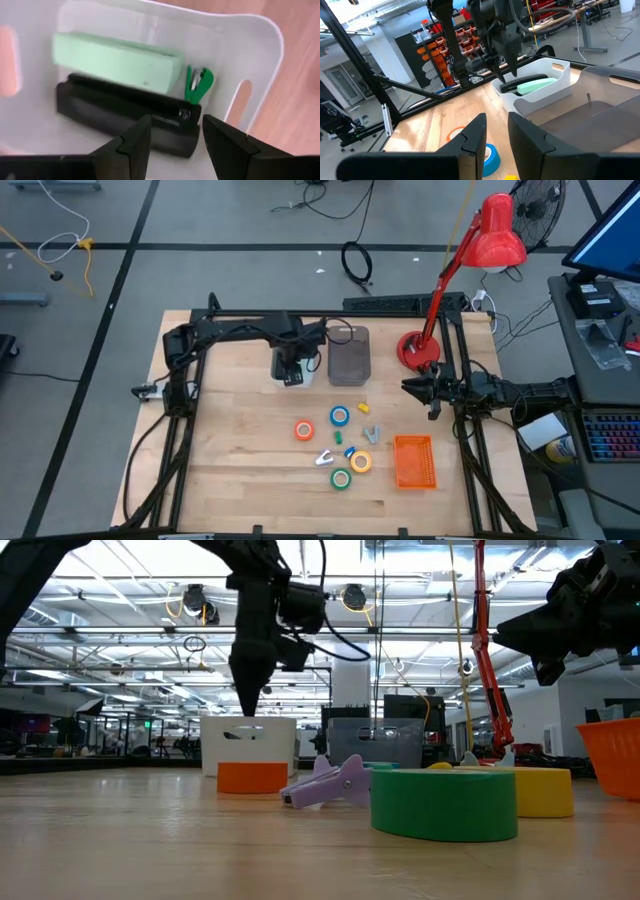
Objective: Pick and place Stapler, Stapler remover, tape
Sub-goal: Put the green stapler into the white bin
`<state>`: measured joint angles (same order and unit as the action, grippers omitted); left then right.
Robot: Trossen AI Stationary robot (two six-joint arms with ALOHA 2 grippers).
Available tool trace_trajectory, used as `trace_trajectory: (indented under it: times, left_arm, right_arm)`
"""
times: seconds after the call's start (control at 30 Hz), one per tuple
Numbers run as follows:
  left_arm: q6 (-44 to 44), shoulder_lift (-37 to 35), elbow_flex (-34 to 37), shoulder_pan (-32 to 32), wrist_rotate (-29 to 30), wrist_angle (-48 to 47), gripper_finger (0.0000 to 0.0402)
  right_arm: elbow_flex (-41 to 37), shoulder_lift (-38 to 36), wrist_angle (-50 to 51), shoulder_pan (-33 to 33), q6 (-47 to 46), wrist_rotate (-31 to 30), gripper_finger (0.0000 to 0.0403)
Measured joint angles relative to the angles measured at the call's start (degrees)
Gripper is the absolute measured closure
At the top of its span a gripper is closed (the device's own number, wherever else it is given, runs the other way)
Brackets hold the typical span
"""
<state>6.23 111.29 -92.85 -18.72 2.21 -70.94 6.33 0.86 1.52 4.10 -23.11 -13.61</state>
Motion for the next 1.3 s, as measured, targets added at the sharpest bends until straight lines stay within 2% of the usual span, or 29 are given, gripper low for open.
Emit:
trace_trajectory:
  times: [0.17, 0.33, 0.67, 0.83, 1.0, 1.23, 1.3]
  left_arm:
    - [-5.5, 0.0, -6.5, 0.8, 0.4, -5.6, 0.022]
    - [-12.8, 0.0, -10.8, 3.9, -1.8, -5.6, 0.022]
    - [-25.0, 0.0, -11.9, 13.3, -1.9, -3.2, 0.022]
    - [-30.3, 0.0, -11.9, 19.0, -1.7, 2.3, 0.022]
    - [-35.2, 0.0, -11.9, 24.2, -1.7, 11.6, 0.022]
    - [-54.1, 0.3, -11.9, 26.9, -1.8, 24.5, 0.022]
    - [-59.9, 0.8, -11.9, 27.0, -3.6, 26.9, 0.022]
  right_arm:
    - [0.0, 0.0, 0.0, 0.0, 0.0, 0.2, 0.033]
    - [0.0, 0.0, 0.0, 0.0, 0.0, 0.2, 0.033]
    - [0.0, 0.0, 0.0, 0.0, 0.0, 0.4, 0.033]
    - [0.0, 0.0, 0.0, 0.0, 0.0, 0.4, 0.033]
    - [0.0, 0.0, 0.0, 0.0, 0.0, 0.4, 0.033]
    - [0.0, 0.0, 0.0, 0.0, 0.0, 0.4, 0.033]
    - [0.0, 0.0, 0.0, 0.0, 0.0, 0.4, 0.033]
